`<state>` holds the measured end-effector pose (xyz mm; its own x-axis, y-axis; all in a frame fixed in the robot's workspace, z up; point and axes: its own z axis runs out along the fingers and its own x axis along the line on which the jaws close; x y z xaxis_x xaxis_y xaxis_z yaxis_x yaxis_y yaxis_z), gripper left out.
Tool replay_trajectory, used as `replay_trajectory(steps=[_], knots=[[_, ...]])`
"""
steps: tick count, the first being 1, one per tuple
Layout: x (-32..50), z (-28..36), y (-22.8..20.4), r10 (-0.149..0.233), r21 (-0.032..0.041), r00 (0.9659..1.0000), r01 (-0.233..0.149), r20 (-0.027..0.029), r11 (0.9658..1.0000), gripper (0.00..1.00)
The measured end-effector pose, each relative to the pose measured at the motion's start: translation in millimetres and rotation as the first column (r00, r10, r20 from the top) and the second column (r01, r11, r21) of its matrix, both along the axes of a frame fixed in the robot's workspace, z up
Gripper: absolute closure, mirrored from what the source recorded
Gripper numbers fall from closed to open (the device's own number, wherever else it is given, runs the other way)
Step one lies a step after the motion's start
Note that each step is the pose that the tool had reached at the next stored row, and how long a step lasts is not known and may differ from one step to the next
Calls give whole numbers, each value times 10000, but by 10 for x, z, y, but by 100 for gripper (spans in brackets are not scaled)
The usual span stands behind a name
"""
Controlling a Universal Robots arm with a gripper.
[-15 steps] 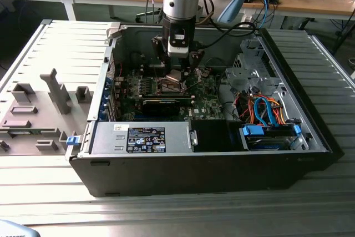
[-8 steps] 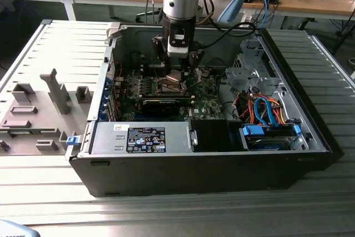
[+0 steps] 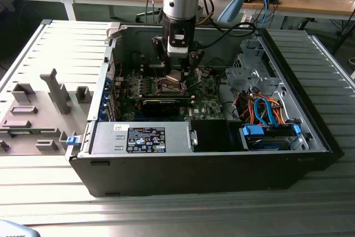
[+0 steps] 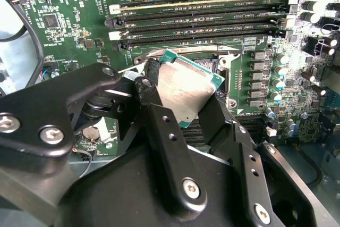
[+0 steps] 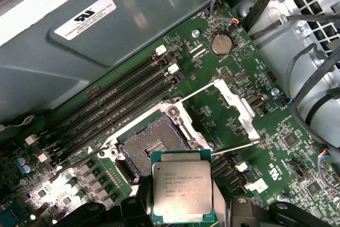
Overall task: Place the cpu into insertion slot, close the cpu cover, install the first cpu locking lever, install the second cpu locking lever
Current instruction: 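Place the cpu into insertion slot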
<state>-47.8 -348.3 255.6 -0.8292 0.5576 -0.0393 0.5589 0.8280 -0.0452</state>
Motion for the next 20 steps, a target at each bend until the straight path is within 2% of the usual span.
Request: replay_trajectory(steps=[20], knots=[[0, 0, 0, -121, 0, 9999, 121, 0, 9999, 45]])
